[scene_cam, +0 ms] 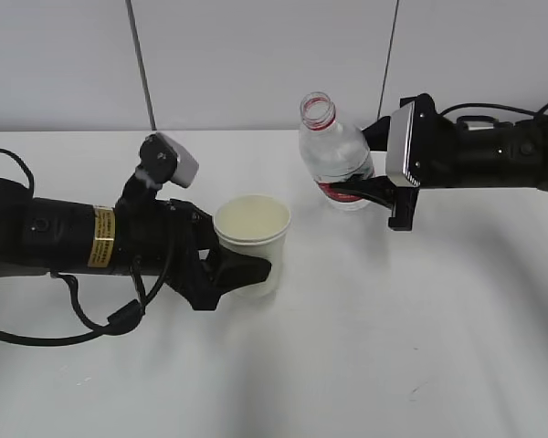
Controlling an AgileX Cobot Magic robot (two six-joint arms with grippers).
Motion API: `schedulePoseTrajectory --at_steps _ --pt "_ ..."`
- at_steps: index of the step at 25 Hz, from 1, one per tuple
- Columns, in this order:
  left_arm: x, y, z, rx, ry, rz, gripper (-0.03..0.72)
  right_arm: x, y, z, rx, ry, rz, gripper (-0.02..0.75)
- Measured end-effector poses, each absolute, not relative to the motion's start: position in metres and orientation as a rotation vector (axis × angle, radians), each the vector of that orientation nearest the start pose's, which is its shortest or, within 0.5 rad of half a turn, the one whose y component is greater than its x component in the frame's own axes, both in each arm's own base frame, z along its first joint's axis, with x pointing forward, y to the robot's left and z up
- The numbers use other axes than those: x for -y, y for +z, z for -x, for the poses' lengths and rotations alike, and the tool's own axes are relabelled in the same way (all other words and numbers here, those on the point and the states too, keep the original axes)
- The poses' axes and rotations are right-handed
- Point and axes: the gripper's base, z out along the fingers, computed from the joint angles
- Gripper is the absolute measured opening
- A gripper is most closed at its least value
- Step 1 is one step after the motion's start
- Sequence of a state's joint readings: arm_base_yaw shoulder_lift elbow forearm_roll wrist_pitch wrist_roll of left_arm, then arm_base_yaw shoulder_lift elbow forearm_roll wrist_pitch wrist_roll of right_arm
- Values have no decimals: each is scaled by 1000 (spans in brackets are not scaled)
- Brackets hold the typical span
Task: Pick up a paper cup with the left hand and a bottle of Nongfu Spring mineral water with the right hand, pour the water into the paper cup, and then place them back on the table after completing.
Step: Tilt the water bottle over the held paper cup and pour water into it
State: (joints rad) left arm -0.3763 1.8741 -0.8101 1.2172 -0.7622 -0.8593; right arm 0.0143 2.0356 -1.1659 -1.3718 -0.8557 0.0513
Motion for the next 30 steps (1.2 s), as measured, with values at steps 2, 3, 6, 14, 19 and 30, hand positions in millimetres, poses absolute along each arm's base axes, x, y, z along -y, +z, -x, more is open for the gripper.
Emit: schedulePoseTrajectory --at_steps 2,3,6,14,19,30 --pt "178 144 -291 -1925 -859 -989 448 -73 168 -409 -1242 67 1497 419" --pt "178 144 -291 -1925 -861 -985 448 -73 171 -411 -1229 54 1506 419" --pt "179 146 -290 -1902 -894 -981 448 -73 178 -416 -1180 16 1537 419" --pt "186 154 -285 -1810 -1012 -989 448 -75 195 -427 -1060 -82 1625 418" --pt "195 150 -281 -1812 -1031 -1017 448 -87 197 -432 -1030 -184 1704 417" --pt "199 150 -303 -1859 -880 -1021 447 -93 198 -433 -926 -275 1771 417"
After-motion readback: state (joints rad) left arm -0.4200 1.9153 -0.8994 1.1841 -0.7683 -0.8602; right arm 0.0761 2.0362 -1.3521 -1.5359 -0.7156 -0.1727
